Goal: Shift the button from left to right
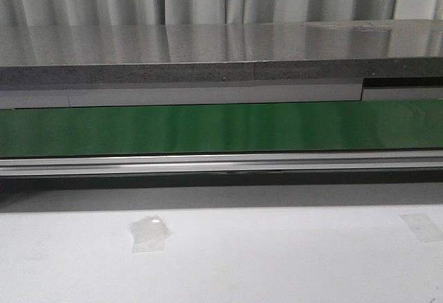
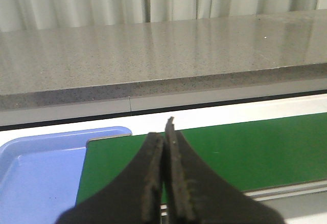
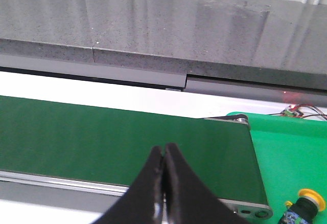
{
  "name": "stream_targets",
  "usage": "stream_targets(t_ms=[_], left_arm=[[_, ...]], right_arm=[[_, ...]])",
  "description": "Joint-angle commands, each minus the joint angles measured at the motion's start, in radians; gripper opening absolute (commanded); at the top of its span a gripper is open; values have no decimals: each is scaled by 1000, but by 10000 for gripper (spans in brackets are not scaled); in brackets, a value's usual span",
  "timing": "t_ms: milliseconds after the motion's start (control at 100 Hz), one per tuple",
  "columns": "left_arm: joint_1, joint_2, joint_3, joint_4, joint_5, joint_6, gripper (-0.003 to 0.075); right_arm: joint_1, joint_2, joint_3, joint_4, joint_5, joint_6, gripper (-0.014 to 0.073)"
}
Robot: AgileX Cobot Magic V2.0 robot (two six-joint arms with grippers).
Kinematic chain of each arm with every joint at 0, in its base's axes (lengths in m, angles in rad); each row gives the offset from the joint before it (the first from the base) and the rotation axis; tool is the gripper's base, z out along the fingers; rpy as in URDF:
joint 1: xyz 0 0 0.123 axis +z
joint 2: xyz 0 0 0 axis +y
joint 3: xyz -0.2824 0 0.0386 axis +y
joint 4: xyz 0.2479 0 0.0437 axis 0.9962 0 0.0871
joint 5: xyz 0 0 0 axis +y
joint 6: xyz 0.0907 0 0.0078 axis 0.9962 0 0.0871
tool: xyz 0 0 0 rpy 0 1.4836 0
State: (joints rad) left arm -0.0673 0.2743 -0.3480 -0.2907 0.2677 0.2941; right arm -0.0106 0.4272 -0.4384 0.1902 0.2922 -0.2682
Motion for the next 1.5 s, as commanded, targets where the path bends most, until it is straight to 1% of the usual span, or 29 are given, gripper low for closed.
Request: stream_targets(t_ms=[0, 260, 330, 450, 530, 650, 1070, 1200, 1490], left_arm=[[-10, 8, -25, -13, -73, -3, -20], [-10, 8, -25, -13, -73, -3, -20], [-10, 8, -25, -13, -73, -3, -20], [-10, 8, -25, -13, -73, -3, -20], [-10, 8, -25, -13, -73, -3, -20], [-10, 8, -25, -13, -73, -3, -20], [-10, 8, -25, -13, -73, -3, -20], [-10, 8, -25, -13, -73, -3, -20], [-10, 8, -25, -13, -71, -3, -20]], right_arm=[[2, 2, -27, 10, -73, -3, -68], [5, -6, -1, 0, -125, 16, -68], [17, -24, 23, -44, -154, 71, -68], [51, -80, 81, -167, -202, 212, -68], [78, -126, 127, -207, -231, 268, -68], [107, -197, 199, -210, -239, 268, -68], [108, -458, 406, -190, -263, 268, -68], [108, -457, 452, -167, -292, 268, -68], [108, -457, 451, -167, -276, 268, -68]])
